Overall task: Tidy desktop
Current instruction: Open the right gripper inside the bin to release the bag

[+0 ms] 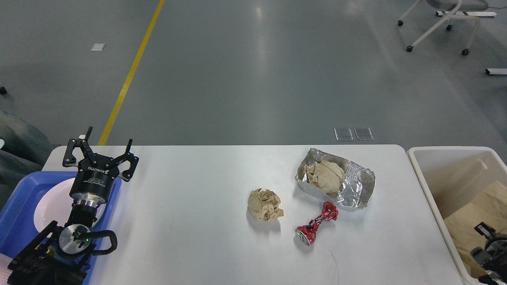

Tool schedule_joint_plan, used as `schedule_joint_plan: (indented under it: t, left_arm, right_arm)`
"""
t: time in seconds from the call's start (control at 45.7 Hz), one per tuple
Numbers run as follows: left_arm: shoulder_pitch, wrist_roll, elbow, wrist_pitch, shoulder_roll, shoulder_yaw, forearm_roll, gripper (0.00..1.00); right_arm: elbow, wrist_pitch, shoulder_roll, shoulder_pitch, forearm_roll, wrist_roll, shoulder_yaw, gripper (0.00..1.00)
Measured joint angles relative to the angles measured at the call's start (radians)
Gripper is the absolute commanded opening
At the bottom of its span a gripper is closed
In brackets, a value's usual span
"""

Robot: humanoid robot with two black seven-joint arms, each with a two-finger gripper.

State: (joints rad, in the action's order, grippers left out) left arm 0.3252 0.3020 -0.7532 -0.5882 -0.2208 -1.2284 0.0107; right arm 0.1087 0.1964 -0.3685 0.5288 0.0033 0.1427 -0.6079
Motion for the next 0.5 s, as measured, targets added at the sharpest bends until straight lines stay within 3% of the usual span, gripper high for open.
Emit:
schedule_joint_plan:
  t: [0.503]
  left_arm:
    - [0.0,0.0,0.0,0.0,0.0,0.001,0.0,0.96]
  right_arm:
    - [0.033,-0.011,-0.02,0.057,-0.019,-0.005,-0.004,1.0]
